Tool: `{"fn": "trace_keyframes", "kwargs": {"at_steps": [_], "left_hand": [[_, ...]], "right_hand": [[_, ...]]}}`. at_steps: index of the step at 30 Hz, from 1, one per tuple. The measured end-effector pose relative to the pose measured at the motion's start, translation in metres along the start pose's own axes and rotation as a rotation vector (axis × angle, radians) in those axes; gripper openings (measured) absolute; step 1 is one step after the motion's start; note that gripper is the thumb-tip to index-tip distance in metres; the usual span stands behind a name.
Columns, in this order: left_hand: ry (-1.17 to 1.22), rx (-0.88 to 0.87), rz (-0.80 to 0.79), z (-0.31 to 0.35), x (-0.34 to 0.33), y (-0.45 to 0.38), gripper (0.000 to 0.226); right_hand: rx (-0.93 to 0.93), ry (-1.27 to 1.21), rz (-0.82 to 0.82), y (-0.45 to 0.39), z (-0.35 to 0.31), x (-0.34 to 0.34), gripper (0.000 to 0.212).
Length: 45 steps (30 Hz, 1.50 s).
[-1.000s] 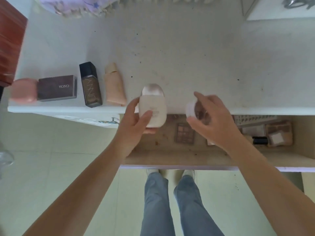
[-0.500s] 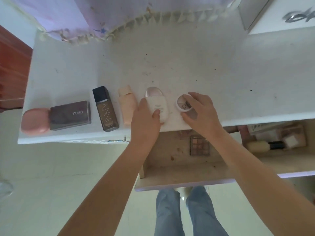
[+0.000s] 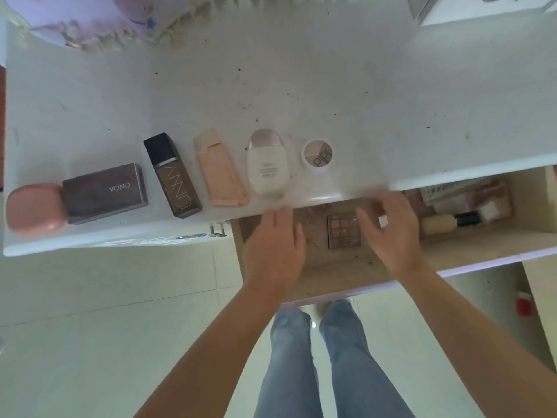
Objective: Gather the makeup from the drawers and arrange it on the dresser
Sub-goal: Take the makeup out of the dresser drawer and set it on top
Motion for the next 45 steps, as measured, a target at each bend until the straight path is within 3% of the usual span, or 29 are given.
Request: {"fn": "trace_keyframes", "kwargs": {"at_steps": [1, 3, 4, 6, 11, 14, 20, 25, 28, 31, 35, 39, 41, 43, 45], "left_hand": [[-0.051, -0.075, -0.064, 0.002, -0.014, 0.006, 0.015], [-0.123, -0.052, -0.370, -0.001, -0.051, 0.015, 0.020], [-0.169, -0.036, -0.474, -0.005, -0.069, 0.020, 0.026], [-0.215, -0.014, -0.566, -0.011, -0.089, 0.023, 0.034], [-0.319, -0.037, -0.600, -0.011, -0.111, 0.019, 0.042], [-0.323, -0.026, -0.511, -0.006, -0.118, 0.004, 0.042], [-0.295, 0.035, -0.323, 0.008, -0.129, -0.033, 0.073], [-0.197, 0.150, -0.423, 0.002, -0.146, -0.048, 0.071], [-0.244, 0.131, -0.392, 0.006, -0.144, -0.041, 0.068], [-0.235, 0.140, -0.487, 0.016, -0.146, -0.015, 0.063], [-0.110, 0.075, -0.504, 0.035, -0.133, 0.004, 0.072], [-0.004, -0.044, -0.331, 0.070, -0.085, 0.004, 0.074], [-0.055, -0.169, -0.097, 0.087, -0.051, -0.004, 0.070], [-0.058, -0.178, 0.138, 0.090, -0.018, -0.019, 0.063], [-0.025, -0.119, 0.147, 0.093, 0.004, -0.042, 0.061]], "right_hand": [[-0.143, 0.042, -0.166, 0.007, 0.015, -0.011, 0.030], [-0.423, 0.206, -0.508, 0.023, 0.047, -0.039, 0.046], [-0.497, 0.241, -0.577, 0.026, 0.056, -0.051, 0.057], [-0.586, 0.258, -0.561, 0.025, 0.061, -0.071, 0.073], [-0.628, 0.355, -0.425, 0.017, 0.060, -0.094, 0.077], [-0.551, 0.417, -0.454, 0.014, 0.069, -0.086, 0.072], [-0.195, 0.512, -0.532, 0.011, 0.077, -0.048, 0.053], [-0.039, 0.482, -0.590, 0.015, 0.083, -0.028, 0.066], [-0.002, 0.388, -0.578, 0.018, 0.085, -0.017, 0.070], [0.029, 0.323, -0.609, 0.025, 0.085, -0.006, 0.075], [0.203, 0.206, -0.512, 0.022, 0.079, 0.019, 0.068], [0.328, 0.161, -0.407, -0.004, 0.066, 0.056, 0.062], [0.418, 0.173, -0.355, -0.023, 0.057, 0.077, 0.059], [0.477, 0.192, -0.339, -0.045, 0.048, 0.091, 0.062], [0.500, 0.223, -0.352, -0.065, 0.043, 0.097, 0.066]]}}
Point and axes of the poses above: each hand's wrist, its own y-axis away from the middle knuckle, its own x-axis out of the back of the hand, z = x × y, the point moved 5 cm from there along -y, towards the middle knuckle, and after that the axes turned 3 degrees about -y, right-handed, at the moved point
